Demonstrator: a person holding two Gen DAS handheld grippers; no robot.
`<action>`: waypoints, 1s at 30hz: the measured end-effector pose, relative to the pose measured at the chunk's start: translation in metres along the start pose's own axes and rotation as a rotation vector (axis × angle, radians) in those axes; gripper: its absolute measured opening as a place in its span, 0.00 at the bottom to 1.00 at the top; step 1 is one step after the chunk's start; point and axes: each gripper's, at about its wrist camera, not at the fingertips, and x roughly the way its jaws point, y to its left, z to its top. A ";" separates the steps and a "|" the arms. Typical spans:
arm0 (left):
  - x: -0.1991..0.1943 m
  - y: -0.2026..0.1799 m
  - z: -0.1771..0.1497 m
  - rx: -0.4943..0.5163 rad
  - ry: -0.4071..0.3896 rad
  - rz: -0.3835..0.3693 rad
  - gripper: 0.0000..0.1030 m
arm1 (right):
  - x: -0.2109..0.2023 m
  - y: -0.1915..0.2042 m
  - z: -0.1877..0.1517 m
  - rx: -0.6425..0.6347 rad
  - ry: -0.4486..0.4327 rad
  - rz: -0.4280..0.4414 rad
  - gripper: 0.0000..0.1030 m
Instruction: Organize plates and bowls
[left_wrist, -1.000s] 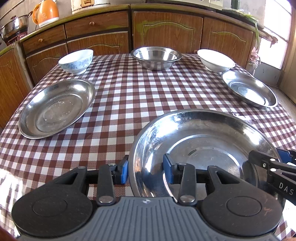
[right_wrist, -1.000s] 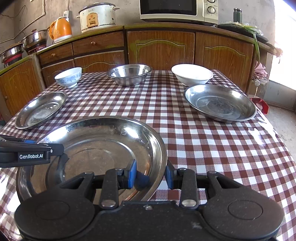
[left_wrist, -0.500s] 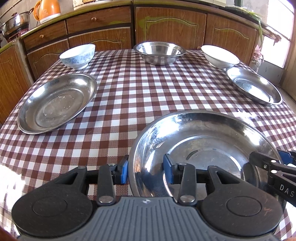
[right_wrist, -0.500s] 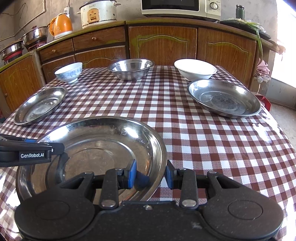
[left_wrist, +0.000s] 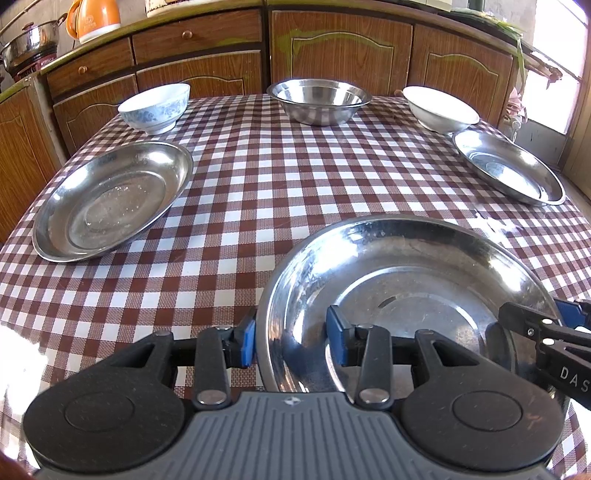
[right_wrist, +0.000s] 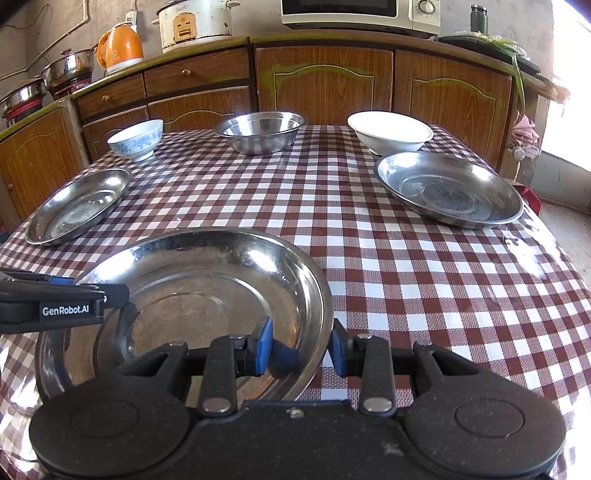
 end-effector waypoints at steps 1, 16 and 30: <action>0.000 0.000 0.000 0.002 0.000 0.002 0.39 | 0.000 0.000 0.000 0.003 0.003 0.002 0.40; -0.003 0.005 0.000 -0.021 -0.011 0.005 0.39 | -0.006 -0.007 0.001 0.013 -0.013 -0.027 0.40; -0.022 0.008 0.010 -0.063 -0.084 0.056 0.77 | -0.024 -0.006 0.013 -0.003 -0.069 -0.037 0.48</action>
